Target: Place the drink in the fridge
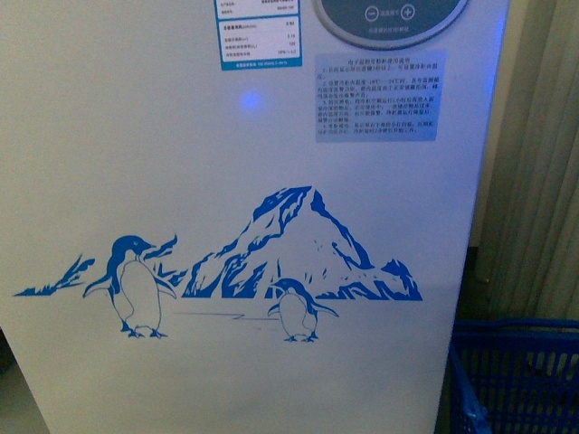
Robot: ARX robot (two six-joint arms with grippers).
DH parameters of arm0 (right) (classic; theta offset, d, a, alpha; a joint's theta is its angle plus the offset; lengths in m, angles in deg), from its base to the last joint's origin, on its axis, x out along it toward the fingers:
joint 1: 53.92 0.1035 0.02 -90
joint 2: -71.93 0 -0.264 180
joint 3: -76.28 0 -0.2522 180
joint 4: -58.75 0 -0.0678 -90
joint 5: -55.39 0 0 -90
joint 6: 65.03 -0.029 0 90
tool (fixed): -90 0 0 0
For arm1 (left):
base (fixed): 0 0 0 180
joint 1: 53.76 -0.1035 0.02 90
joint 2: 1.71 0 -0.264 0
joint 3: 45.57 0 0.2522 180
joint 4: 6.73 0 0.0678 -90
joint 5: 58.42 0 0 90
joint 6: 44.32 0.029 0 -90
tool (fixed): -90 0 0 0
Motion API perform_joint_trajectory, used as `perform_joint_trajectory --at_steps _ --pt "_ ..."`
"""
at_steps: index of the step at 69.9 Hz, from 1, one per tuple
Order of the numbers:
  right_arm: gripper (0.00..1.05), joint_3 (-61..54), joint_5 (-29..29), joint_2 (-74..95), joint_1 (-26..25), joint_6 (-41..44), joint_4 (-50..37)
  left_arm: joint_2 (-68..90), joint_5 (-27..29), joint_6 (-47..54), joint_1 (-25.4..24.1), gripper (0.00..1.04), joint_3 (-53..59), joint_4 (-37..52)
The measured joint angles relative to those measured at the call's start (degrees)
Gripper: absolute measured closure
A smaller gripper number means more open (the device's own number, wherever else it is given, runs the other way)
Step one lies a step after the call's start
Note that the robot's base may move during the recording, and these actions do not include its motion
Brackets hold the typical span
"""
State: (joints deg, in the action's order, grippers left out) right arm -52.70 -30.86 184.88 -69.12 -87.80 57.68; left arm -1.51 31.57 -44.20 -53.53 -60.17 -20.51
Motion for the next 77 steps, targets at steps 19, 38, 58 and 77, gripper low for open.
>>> perform_joint_trajectory --at_steps 19,38,58,77 --pt "0.08 15.9 1.9 25.7 0.8 -5.2 -1.7 0.0 0.0 0.0 0.0 0.08 0.0 0.0" --pt "0.08 28.5 1.8 41.0 3.7 -5.8 0.0 0.0 0.0 0.0 0.0 0.08 0.0 0.0" --pt "0.08 38.1 -0.9 48.1 7.0 -6.2 4.7 0.0 0.0 0.0 0.0 0.08 0.0 0.0" --pt "0.08 42.8 -3.5 52.1 8.3 -6.3 9.7 0.0 0.0 0.0 0.0 0.08 0.0 0.0"
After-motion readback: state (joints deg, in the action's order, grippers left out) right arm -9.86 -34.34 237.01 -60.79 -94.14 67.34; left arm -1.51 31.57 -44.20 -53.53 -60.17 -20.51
